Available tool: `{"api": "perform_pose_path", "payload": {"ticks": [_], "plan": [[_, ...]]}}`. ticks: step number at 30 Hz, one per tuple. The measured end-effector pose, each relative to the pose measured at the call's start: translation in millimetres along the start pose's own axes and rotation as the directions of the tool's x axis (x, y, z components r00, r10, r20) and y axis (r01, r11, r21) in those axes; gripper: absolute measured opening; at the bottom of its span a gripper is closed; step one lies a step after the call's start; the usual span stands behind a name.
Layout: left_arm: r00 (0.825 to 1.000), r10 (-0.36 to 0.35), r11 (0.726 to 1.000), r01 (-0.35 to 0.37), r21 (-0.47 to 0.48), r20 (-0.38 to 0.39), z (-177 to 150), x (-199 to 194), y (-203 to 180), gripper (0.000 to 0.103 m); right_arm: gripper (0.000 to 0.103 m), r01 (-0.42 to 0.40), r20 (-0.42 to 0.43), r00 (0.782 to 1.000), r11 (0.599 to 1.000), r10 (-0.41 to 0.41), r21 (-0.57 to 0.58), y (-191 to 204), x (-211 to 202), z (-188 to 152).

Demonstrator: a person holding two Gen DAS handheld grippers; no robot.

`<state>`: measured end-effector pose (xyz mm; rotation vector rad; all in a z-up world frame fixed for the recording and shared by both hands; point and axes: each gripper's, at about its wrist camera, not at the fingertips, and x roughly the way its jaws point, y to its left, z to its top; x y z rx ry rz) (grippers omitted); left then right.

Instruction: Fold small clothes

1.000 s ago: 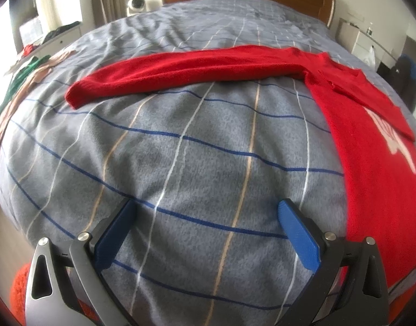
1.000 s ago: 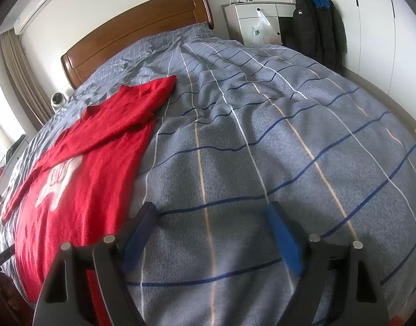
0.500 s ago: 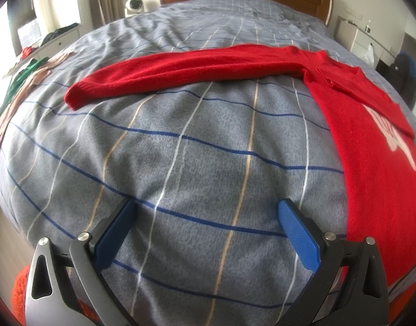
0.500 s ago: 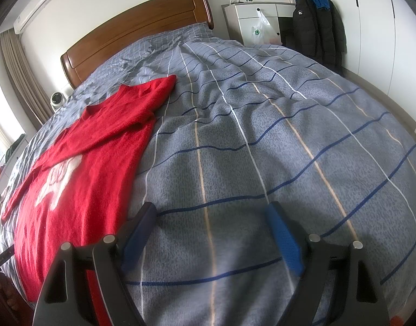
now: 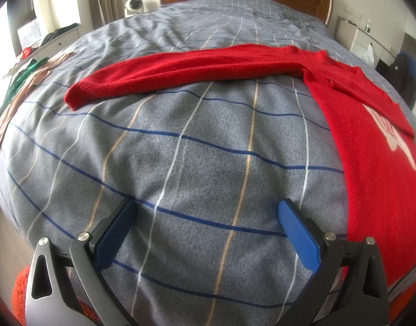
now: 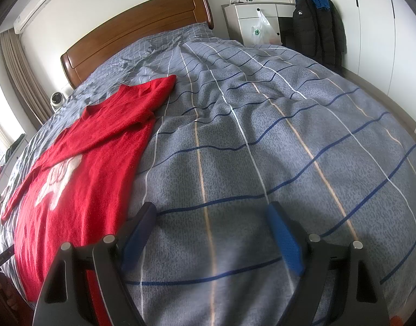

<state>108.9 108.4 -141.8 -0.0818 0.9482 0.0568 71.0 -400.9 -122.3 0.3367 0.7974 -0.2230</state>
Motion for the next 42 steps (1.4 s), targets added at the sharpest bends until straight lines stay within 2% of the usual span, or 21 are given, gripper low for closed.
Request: {"api": "perform_pose_path", "payload": {"ticks": [20,29,33,35,38,40,42], "plan": [[1.000,-0.015,1.000,0.015,-0.006,0.003,0,-4,0,0.103,0.082,0.001,0.000,1.000,1.000,-0.001,-0.001,0,-1,0],[0.997,-0.062,0.998,0.062,0.005,0.036,2,-16,-1,0.103,0.082,0.001,0.000,1.000,1.000,-0.001,-0.002,0,-1,0],[0.995,-0.099,0.995,0.099,-0.007,0.028,7,-22,3,0.103,0.082,0.001,0.000,1.000,1.000,-0.001,-0.002,0,-1,0],[0.989,-0.149,0.988,0.149,-0.043,0.014,18,-26,16,0.102,0.082,-0.001,0.000,1.000,1.000,0.001,-0.001,-1,-1,0],[0.980,-0.194,0.968,0.197,-0.154,0.040,41,-34,54,0.102,0.082,0.001,0.000,1.000,1.000,-0.001,-0.004,0,-1,0],[0.981,-0.187,0.948,0.194,-0.251,0.053,60,-36,95,0.102,0.083,0.000,0.000,1.000,1.000,0.000,-0.004,-1,-1,-1],[0.989,-0.140,0.930,0.150,-0.335,0.054,71,-34,128,0.102,0.083,-0.003,0.001,1.000,1.000,0.003,-0.005,-2,0,-2]]}}
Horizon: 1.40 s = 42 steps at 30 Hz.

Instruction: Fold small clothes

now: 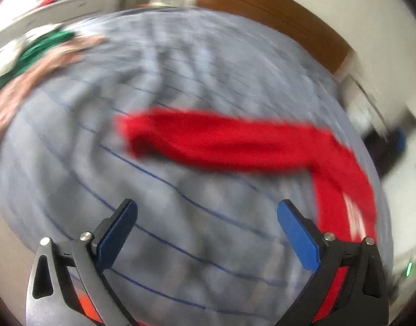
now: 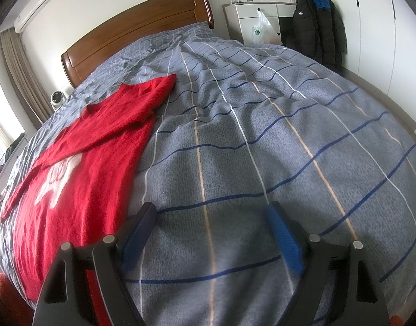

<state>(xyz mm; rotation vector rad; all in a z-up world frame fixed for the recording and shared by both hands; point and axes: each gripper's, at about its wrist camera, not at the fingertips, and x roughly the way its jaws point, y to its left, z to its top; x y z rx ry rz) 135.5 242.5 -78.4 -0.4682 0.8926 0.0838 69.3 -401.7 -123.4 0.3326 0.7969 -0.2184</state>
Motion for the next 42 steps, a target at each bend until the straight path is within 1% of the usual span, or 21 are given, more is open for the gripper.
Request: {"api": "perform_pose_path", "payload": {"ticks": [4,7,10,12,13,14,16,18,20,22,26,29,30,31,32,33,34,35,39,40,42], "plan": [[0.994,0.108,0.983,-0.109,-0.147,-0.013,34,11,52,0.102,0.084,-0.003,-0.001,1.000,1.000,0.003,-0.003,-1,1,-1],[0.991,0.114,0.978,-0.124,-0.166,-0.068,45,35,63,0.098,0.085,0.000,-0.002,1.000,1.000,0.000,-0.007,0,1,0],[0.991,0.099,0.979,-0.113,-0.169,-0.085,54,57,56,0.084,0.086,0.011,-0.004,1.000,1.000,-0.011,-0.023,2,2,-1],[0.994,0.080,0.981,-0.092,-0.168,-0.078,58,66,47,0.064,0.087,0.018,-0.004,1.000,0.999,-0.018,-0.032,4,2,-2],[0.993,0.077,0.984,-0.089,-0.154,-0.084,63,71,42,0.022,0.087,0.019,-0.005,1.000,0.999,-0.019,-0.035,4,2,-2],[0.991,0.087,0.986,-0.100,-0.131,-0.098,65,75,34,0.009,0.087,0.020,-0.005,1.000,0.999,-0.020,-0.037,4,1,-2],[0.991,0.106,0.989,-0.113,-0.093,-0.075,73,68,16,0.008,0.087,0.020,-0.005,1.000,0.999,-0.020,-0.042,4,1,-3],[0.996,0.083,0.997,-0.083,-0.005,-0.027,89,53,-23,0.008,0.087,0.020,-0.005,1.000,0.999,-0.020,-0.049,4,0,-4],[0.999,0.032,0.991,-0.035,0.126,0.026,106,30,-86,0.008,0.087,0.021,-0.004,1.000,0.998,-0.021,-0.058,4,0,-5],[0.998,-0.027,0.972,0.013,0.236,0.058,113,12,-141,0.008,0.089,0.015,-0.005,1.000,0.998,-0.016,-0.065,5,1,-6],[0.979,-0.194,0.870,0.146,0.471,0.055,99,-11,-282,0.008,0.092,0.012,-0.011,1.000,0.997,-0.013,-0.076,5,3,-5],[0.957,-0.290,0.787,0.250,0.564,-0.020,64,-2,-369,0.009,0.093,0.009,-0.012,1.000,0.997,-0.010,-0.080,6,3,-5],[0.953,-0.302,0.771,0.267,0.578,-0.036,53,3,-383,0.009,0.093,0.008,-0.011,1.000,0.996,-0.009,-0.084,6,3,-6],[0.945,-0.320,0.747,0.297,0.595,-0.070,37,13,-404,0.011,0.093,0.008,-0.011,1.000,0.996,-0.009,-0.088,7,3,-5],[0.932,-0.339,0.718,0.345,0.605,-0.130,18,27,-422,0.022,0.093,0.007,-0.010,1.000,0.996,-0.008,-0.094,7,3,-6],[0.926,-0.338,0.703,0.368,0.608,-0.169,7,38,-432,0.033,0.093,0.007,-0.010,1.000,0.995,-0.008,-0.101,7,3,-7],[0.922,-0.319,0.690,0.384,0.613,-0.219,-9,51,-441,0.064,0.093,0.005,-0.009,1.000,0.994,-0.006,-0.111,7,3,-8],[0.929,-0.279,0.689,0.370,0.623,-0.243,-26,64,-445,0.077,0.093,0.003,-0.010,1.000,0.993,-0.004,-0.117,7,2,-8],[0.930,-0.265,0.653,0.366,0.663,-0.253,-60,66,-411,0.077,0.093,-0.007,-0.013,1.000,0.989,0.006,-0.150,5,-3,-12],[0.935,-0.258,0.653,0.354,0.669,-0.243,-63,63,-401,0.077,0.093,-0.012,-0.014,1.000,0.987,0.010,-0.160,4,-5,-14],[0.954,-0.225,0.676,0.300,0.673,-0.199,-66,52,-355,0.080,0.093,-0.021,-0.016,1.000,0.983,0.019,-0.184,3,-9,-17]]}}
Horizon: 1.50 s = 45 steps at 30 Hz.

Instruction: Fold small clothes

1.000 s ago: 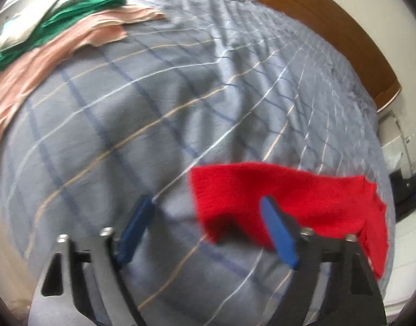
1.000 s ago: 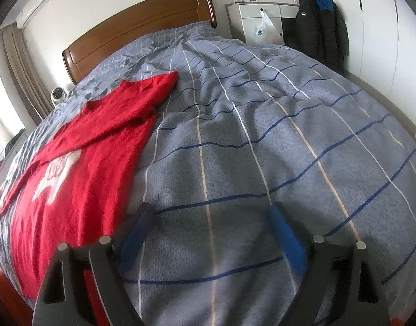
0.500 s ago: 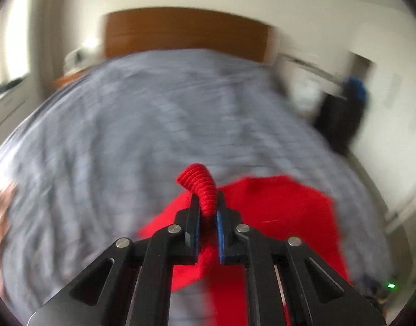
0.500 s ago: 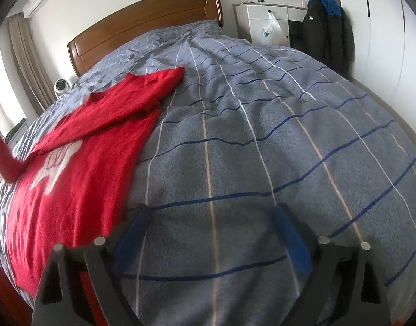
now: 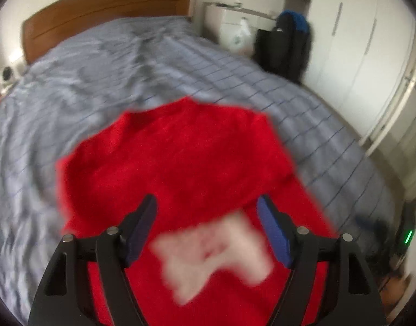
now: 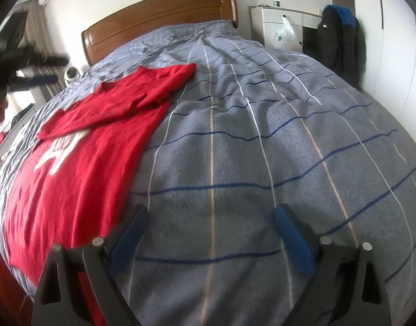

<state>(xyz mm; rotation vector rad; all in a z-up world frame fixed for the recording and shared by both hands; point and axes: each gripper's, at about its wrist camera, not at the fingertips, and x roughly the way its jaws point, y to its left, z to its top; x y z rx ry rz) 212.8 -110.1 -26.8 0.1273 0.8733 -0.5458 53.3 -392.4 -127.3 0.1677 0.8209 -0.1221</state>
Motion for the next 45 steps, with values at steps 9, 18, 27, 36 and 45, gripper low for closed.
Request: {"api": "perform_pose_path", "payload": {"ticks": [9,18,27,36,45], "plan": [[0.993,0.057,0.926,-0.092,-0.365,-0.106,-170,-56,94,0.084,0.094,-0.009,-0.006,1.000,0.998,0.009,-0.070,2,-1,-3],[0.985,-0.061,0.944,0.004,-0.329,-0.162,-216,-60,51,0.074,0.077,-0.396,-0.153,0.885,0.883,0.441,0.254,13,-49,-24],[0.968,-0.139,0.941,0.064,-0.332,-0.207,-213,-44,36,0.002,0.008,-0.369,-0.329,0.851,0.912,0.408,0.178,56,-22,-47],[0.969,-0.248,0.838,0.226,-0.497,0.023,-165,-87,65,0.001,0.008,-0.426,-0.183,0.857,0.863,0.481,0.271,38,-57,-18],[0.988,-0.116,0.861,0.150,-0.485,0.098,-20,-13,128,0.002,0.008,-0.454,0.026,0.882,0.832,0.471,0.318,39,8,121]]}}
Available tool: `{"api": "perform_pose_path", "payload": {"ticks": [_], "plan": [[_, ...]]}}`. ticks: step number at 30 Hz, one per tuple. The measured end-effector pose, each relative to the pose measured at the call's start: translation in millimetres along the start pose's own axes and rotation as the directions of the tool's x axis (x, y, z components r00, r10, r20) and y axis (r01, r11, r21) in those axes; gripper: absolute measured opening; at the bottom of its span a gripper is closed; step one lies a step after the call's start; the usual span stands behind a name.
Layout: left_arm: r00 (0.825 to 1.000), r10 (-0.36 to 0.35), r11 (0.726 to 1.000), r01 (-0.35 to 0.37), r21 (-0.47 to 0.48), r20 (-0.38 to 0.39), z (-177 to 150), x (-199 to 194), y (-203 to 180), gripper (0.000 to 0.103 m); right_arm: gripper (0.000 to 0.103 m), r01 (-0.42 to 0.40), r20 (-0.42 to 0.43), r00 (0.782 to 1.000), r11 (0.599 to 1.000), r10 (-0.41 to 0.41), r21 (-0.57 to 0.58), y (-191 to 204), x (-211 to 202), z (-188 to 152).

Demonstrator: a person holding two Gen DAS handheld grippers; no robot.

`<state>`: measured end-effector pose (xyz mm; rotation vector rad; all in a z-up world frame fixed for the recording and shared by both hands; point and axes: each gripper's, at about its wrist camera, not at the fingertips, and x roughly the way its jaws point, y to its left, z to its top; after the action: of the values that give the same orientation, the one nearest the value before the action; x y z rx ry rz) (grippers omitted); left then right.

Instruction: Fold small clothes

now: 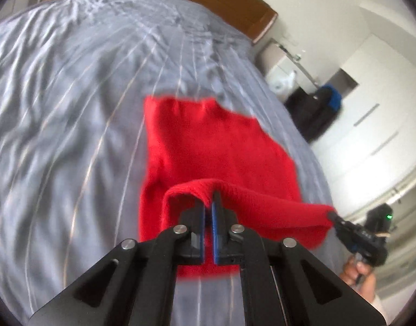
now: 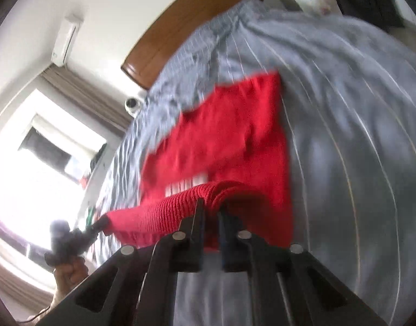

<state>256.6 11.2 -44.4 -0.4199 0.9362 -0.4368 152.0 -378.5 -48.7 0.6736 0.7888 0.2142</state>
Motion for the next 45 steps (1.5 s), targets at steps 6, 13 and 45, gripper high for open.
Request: {"api": "perform_pose_path", "payload": {"ticks": [6,13,45], "plan": [[0.995,0.102,0.995,-0.102,0.006,-0.021,60,72,3,0.002,0.008,0.059,0.009,0.998,0.998,-0.059,-0.017,-10,73,82],[0.984,0.173,0.984,-0.174,-0.024,-0.046,81,124,20,0.007,0.008,0.096,-0.036,0.995,0.994,-0.094,0.051,-50,143,121],[0.904,0.413,0.885,-0.427,0.183,0.114,-12,-4,17,0.084,0.062,0.258,0.075,0.966,0.947,-0.248,-0.192,-10,14,-41]]}}
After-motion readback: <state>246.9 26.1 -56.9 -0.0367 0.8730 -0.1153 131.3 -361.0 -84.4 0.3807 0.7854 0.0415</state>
